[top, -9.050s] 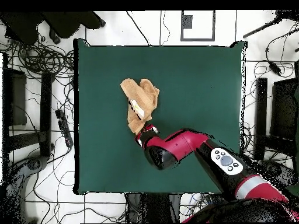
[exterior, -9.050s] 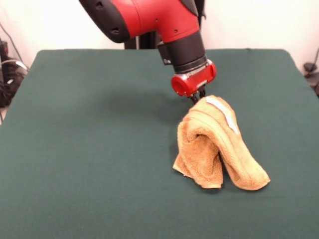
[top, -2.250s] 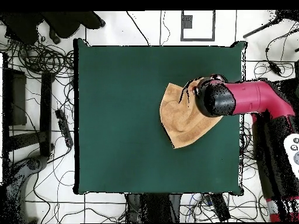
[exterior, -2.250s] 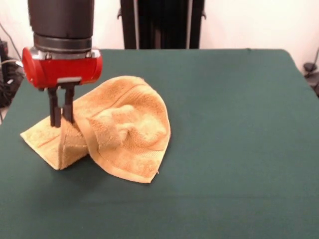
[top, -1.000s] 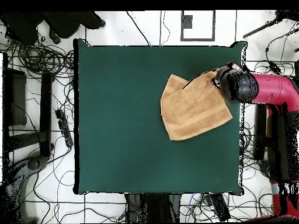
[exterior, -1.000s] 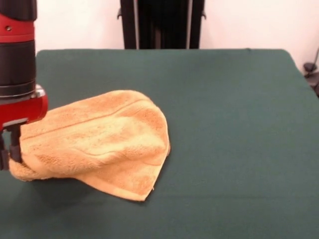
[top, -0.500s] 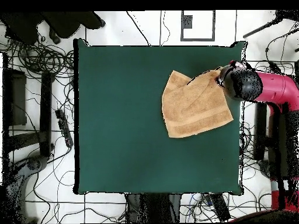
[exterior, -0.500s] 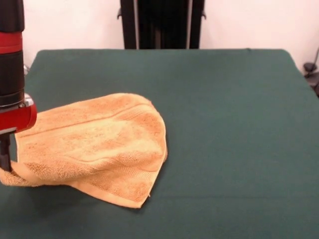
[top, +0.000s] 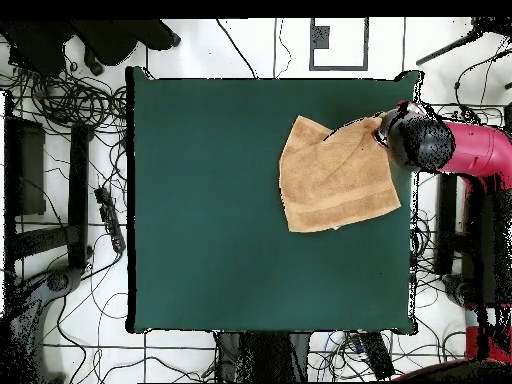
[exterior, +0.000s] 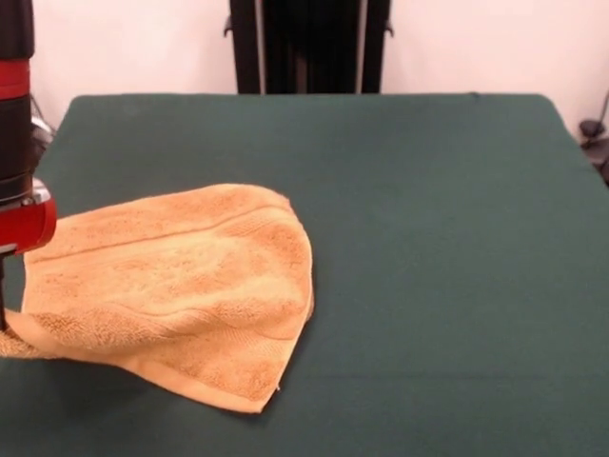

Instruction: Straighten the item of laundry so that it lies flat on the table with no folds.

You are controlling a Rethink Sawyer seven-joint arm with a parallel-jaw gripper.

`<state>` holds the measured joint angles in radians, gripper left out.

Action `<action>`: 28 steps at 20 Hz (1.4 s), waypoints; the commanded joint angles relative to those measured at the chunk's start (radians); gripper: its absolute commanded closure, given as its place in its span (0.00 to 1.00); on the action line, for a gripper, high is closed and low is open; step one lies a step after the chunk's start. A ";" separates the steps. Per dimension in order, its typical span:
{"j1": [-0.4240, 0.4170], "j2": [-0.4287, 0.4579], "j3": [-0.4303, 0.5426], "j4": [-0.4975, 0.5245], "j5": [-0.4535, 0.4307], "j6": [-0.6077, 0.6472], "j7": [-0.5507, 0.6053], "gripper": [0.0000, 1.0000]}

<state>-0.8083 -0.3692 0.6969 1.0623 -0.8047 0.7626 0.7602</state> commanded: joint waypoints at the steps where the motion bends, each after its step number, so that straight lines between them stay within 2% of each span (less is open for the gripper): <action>1: 0.005 -0.013 0.073 -0.050 0.024 0.143 -0.379 1.00; 10: -0.027 -0.014 0.096 -0.099 0.052 0.197 -0.495 1.00; 17: -0.062 0.028 0.105 -0.162 0.069 0.209 -0.597 1.00; 20: -0.067 0.037 0.101 -0.173 0.076 0.206 -0.609 1.00; 28: -0.056 0.026 0.073 -0.131 0.080 0.135 -0.518 1.00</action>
<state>-0.9128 -0.3289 0.7229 0.9045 -0.7490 0.8705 0.4314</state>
